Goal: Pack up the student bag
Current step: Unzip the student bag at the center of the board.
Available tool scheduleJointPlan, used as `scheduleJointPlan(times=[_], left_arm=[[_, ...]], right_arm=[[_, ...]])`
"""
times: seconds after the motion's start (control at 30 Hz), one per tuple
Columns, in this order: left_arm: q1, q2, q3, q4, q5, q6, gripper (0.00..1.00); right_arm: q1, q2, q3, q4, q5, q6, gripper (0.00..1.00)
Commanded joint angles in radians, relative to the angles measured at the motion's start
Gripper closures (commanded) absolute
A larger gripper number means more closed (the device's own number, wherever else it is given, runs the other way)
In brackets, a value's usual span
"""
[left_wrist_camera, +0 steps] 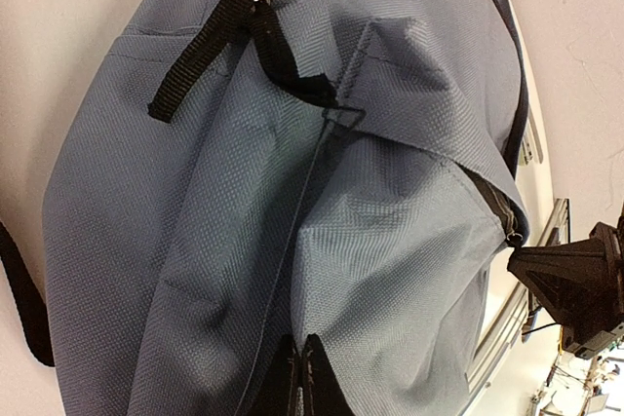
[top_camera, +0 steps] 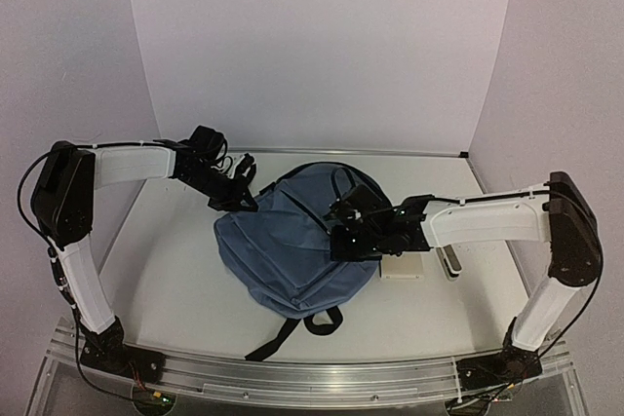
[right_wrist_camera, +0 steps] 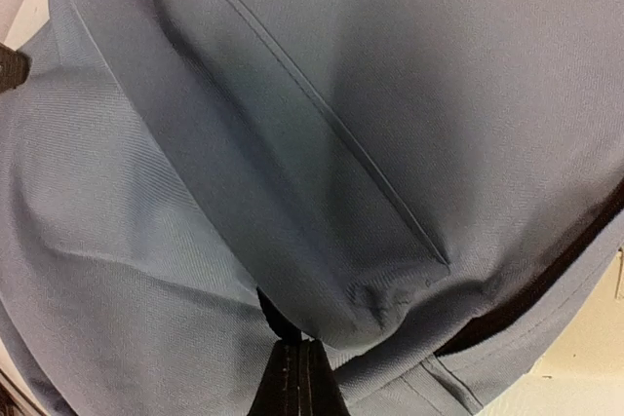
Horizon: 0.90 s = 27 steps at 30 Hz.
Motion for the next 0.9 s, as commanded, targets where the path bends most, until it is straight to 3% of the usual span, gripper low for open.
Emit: scheduleJointPlan(times=[0.0, 0.57, 0.8, 0.87], left_arm=[[0.025, -0.021, 0.002, 0.02, -0.053, 0.008, 1.0], [0.035, -0.031, -0.002, 0.023, -0.049, 0.006, 1.0], [0.032, -0.076, -0.021, 0.045, 0.046, 0.034, 1.0], [0.031, -0.103, -0.039, 0.068, 0.094, 0.044, 1.0]], right_arm=[[0.011, -0.087, -0.086, 0.005, -0.028, 0.062, 1.0], [0.02, -0.099, -0.261, 0.054, -0.042, 0.145, 1.0], [0.031, -0.166, -0.181, 0.053, -0.053, 0.077, 1.0], [0.042, -0.189, -0.132, 0.048, -0.071, 0.02, 0.95]])
